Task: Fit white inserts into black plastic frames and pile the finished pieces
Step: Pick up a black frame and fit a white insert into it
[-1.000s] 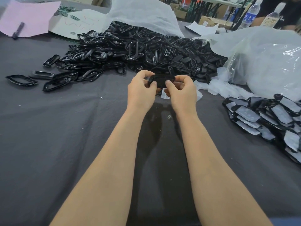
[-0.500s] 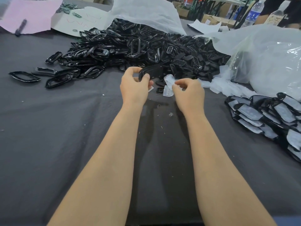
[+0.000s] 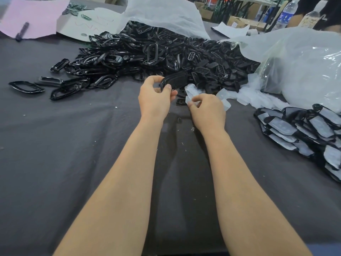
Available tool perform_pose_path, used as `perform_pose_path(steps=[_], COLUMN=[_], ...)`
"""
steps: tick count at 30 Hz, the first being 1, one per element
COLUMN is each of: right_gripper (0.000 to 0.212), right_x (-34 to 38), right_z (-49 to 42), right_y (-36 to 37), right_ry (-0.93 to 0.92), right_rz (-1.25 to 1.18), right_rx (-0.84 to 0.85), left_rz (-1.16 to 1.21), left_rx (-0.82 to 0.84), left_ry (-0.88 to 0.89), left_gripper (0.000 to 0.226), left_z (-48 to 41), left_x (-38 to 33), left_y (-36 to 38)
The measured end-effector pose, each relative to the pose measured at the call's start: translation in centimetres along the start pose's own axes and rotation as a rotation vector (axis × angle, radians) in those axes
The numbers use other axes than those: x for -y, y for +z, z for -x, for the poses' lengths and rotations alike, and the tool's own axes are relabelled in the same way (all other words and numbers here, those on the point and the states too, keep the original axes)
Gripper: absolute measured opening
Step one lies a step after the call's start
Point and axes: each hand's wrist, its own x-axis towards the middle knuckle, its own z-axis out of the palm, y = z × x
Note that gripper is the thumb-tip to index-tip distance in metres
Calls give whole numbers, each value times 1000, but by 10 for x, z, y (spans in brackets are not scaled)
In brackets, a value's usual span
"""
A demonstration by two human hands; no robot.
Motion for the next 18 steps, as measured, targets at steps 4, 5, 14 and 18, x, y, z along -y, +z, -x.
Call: perform_pose_path(steps=[4,5,14,18], right_gripper=[25,22,17,19], right_x=[2,3,7,6], right_z=[2,2,-2,-2], right_y=[-1,-2,-15,-17], right_ry=[-24,-30,221,239], right_rz=[-73,-155,-1114,-1202], right_rx=[-122,-154,-26,-90], left_rz=[-9,-9,-5,0], left_rx=[8,10,-10,-8], left_ry=[-11,-13,11,10], left_gripper=[19,19,21,18], left_z=[-2,-2,-5,-6], left_x=[1,1,4,4], left_y=[1,1,2,1])
